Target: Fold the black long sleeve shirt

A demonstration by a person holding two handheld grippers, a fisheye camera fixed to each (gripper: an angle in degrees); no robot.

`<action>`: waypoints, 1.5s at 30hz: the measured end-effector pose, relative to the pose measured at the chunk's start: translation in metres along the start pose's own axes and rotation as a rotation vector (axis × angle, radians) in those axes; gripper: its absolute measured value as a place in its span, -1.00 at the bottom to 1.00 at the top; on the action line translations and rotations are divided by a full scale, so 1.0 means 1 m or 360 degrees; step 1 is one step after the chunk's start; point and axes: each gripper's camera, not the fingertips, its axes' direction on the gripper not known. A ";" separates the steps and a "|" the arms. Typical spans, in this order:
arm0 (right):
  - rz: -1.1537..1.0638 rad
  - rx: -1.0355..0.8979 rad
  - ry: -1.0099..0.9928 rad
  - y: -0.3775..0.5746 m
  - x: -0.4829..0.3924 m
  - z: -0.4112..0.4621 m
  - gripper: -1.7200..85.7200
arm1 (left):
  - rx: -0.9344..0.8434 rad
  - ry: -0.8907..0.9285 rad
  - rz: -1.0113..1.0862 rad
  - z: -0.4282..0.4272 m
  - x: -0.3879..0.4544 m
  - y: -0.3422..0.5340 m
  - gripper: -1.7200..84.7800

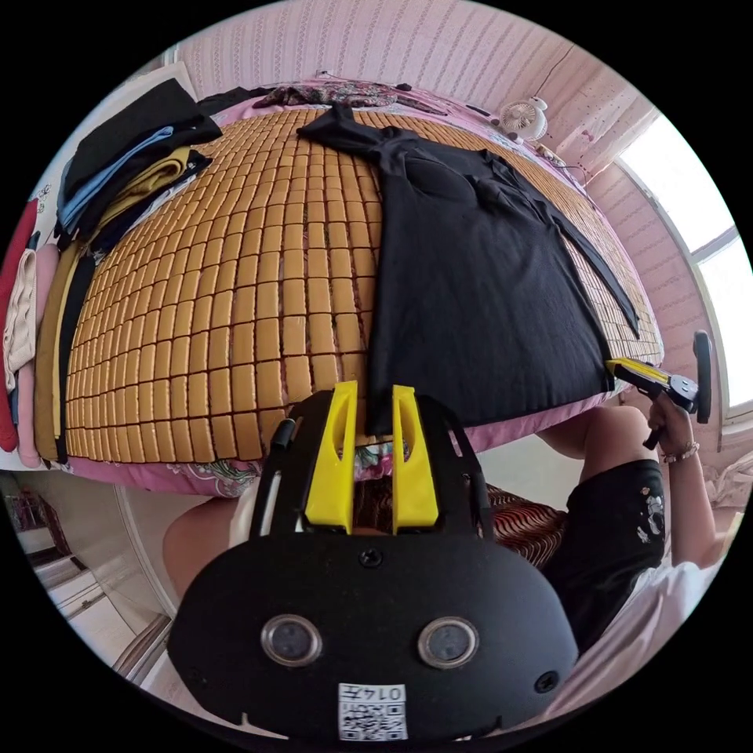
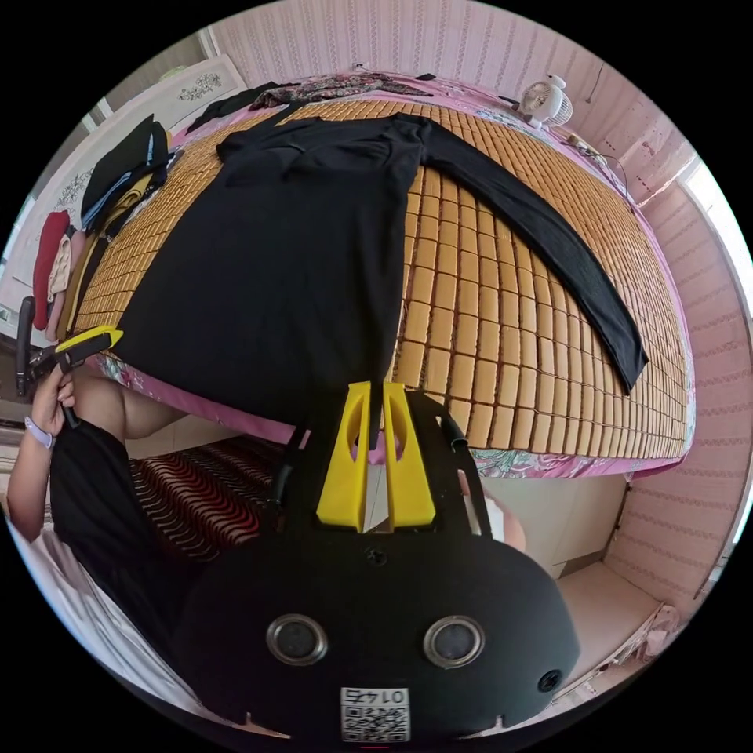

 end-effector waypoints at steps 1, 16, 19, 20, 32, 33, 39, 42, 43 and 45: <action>0.0002 -0.0022 -0.0002 -0.004 -0.002 0.005 -0.92 | 0.0001 -0.0010 0.0009 -0.002 0.000 0.002 -0.87; -0.0218 0.0076 0.0134 -0.095 -0.025 0.007 -0.87 | 0.0361 0.0237 -0.0028 -0.099 -0.040 0.008 -0.87; -0.0418 0.0246 0.0000 -0.173 -0.066 -0.001 -0.85 | 0.0364 0.0308 0.0061 -0.089 -0.030 -0.024 -0.85; -0.0504 0.0306 -0.0056 -0.208 -0.087 -0.002 -0.85 | 0.0327 0.0307 0.0086 -0.082 -0.026 -0.035 -0.84; -0.0497 0.0349 -0.0210 -0.514 -0.258 0.107 -0.80 | 0.0169 0.0161 0.0250 -0.066 -0.036 -0.056 -0.85; -0.0485 0.0343 -0.0193 -0.522 -0.263 0.115 -0.80 | 0.0169 0.0155 0.0288 -0.068 -0.035 -0.056 -0.85; -0.0343 0.0283 -0.0140 -0.582 -0.273 0.181 -0.83 | 0.0219 0.0166 0.0312 -0.077 -0.040 -0.050 -0.86; -0.0367 0.0277 -0.0089 -0.585 -0.262 0.186 -0.95 | 0.0224 0.0211 0.0291 -0.081 -0.046 -0.049 -0.86; -0.0452 0.0246 -0.0099 -0.584 -0.256 0.185 -0.97 | 0.0222 0.0223 0.0285 -0.082 -0.048 -0.050 -0.86; -0.0556 0.0236 -0.0252 -0.578 -0.242 0.172 -0.97 | 0.0220 0.0293 0.0269 -0.086 -0.054 -0.050 -0.85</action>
